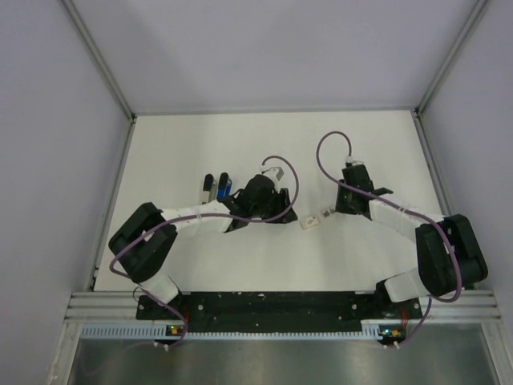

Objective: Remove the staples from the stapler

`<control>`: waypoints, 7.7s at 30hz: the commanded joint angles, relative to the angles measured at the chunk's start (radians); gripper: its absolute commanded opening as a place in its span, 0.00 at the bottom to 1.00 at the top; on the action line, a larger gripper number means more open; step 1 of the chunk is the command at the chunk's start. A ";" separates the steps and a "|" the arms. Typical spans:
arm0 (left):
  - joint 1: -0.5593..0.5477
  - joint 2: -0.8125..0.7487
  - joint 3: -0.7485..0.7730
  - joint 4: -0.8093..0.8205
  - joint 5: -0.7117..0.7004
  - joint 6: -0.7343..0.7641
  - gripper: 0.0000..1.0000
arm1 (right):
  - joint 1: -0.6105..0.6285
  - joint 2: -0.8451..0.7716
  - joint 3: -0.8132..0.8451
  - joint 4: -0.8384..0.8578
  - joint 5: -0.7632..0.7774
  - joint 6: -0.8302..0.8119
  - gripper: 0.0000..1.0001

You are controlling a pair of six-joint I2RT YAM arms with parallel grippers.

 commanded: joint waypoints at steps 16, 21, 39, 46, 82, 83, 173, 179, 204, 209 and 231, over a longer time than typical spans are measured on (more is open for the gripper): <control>-0.003 0.104 0.058 0.137 0.025 -0.054 0.49 | -0.021 0.055 0.040 0.069 -0.022 -0.021 0.21; -0.005 0.107 0.058 0.142 0.026 -0.056 0.49 | -0.021 0.051 0.035 0.075 -0.039 -0.022 0.18; -0.005 0.116 0.063 0.152 0.035 -0.063 0.48 | -0.021 0.046 0.018 0.077 -0.080 -0.016 0.08; -0.005 0.130 0.069 0.157 0.048 -0.068 0.48 | -0.020 0.055 0.018 0.072 -0.088 -0.021 0.06; -0.005 0.161 0.100 0.122 0.049 -0.071 0.47 | 0.054 -0.003 0.050 0.017 -0.002 -0.145 0.00; -0.005 0.164 0.100 0.120 0.049 -0.076 0.47 | 0.057 -0.008 0.046 0.020 -0.006 -0.148 0.00; -0.042 0.273 0.156 0.014 -0.027 -0.100 0.00 | 0.177 -0.020 -0.006 -0.109 0.139 0.051 0.00; -0.042 0.270 0.153 0.014 -0.029 -0.102 0.00 | 0.184 -0.026 -0.014 -0.110 0.135 0.056 0.00; -0.040 0.288 0.161 0.020 0.009 -0.063 0.00 | 0.232 -0.074 -0.057 -0.126 0.130 0.074 0.00; -0.039 0.302 0.170 0.016 0.035 -0.039 0.00 | 0.240 -0.106 -0.080 -0.133 0.124 0.082 0.00; -0.034 0.320 0.172 0.039 0.144 0.055 0.00 | 0.283 -0.178 -0.143 -0.153 0.135 0.131 0.00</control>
